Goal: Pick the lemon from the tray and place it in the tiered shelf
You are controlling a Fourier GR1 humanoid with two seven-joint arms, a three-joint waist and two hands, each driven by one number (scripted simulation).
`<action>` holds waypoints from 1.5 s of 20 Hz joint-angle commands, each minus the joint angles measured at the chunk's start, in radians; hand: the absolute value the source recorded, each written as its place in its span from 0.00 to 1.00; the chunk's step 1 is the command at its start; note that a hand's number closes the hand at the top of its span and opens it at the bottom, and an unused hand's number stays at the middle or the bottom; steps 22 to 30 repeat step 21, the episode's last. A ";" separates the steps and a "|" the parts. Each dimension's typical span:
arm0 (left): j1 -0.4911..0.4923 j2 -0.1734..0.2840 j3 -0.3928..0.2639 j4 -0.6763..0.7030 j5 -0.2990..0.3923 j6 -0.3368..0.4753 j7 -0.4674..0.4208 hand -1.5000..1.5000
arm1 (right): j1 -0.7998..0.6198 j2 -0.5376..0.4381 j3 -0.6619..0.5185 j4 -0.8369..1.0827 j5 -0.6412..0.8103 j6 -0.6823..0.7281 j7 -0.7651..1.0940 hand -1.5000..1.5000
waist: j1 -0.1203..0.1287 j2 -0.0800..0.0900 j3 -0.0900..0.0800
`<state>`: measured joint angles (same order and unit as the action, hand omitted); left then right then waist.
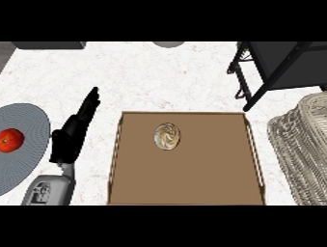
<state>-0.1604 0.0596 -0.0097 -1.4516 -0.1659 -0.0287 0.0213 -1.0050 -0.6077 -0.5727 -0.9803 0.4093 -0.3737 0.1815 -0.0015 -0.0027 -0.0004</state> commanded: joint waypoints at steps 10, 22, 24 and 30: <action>0.014 0.005 0.011 0.005 -0.009 0.015 -0.019 0.50 | 0.215 -0.325 -0.190 -0.067 -0.151 0.276 0.325 0.00 | -0.021 -0.003 0.000; -0.041 0.007 0.016 0.016 -0.008 0.011 0.020 0.50 | 0.603 -0.551 -0.511 0.102 -0.354 0.651 0.082 0.00 | -0.024 0.000 0.001; -0.041 0.007 0.016 0.016 -0.008 0.011 0.020 0.50 | 0.603 -0.551 -0.511 0.102 -0.354 0.651 0.082 0.00 | -0.024 0.000 0.001; -0.041 0.007 0.016 0.016 -0.008 0.011 0.020 0.50 | 0.603 -0.551 -0.511 0.102 -0.354 0.651 0.082 0.00 | -0.024 0.000 0.001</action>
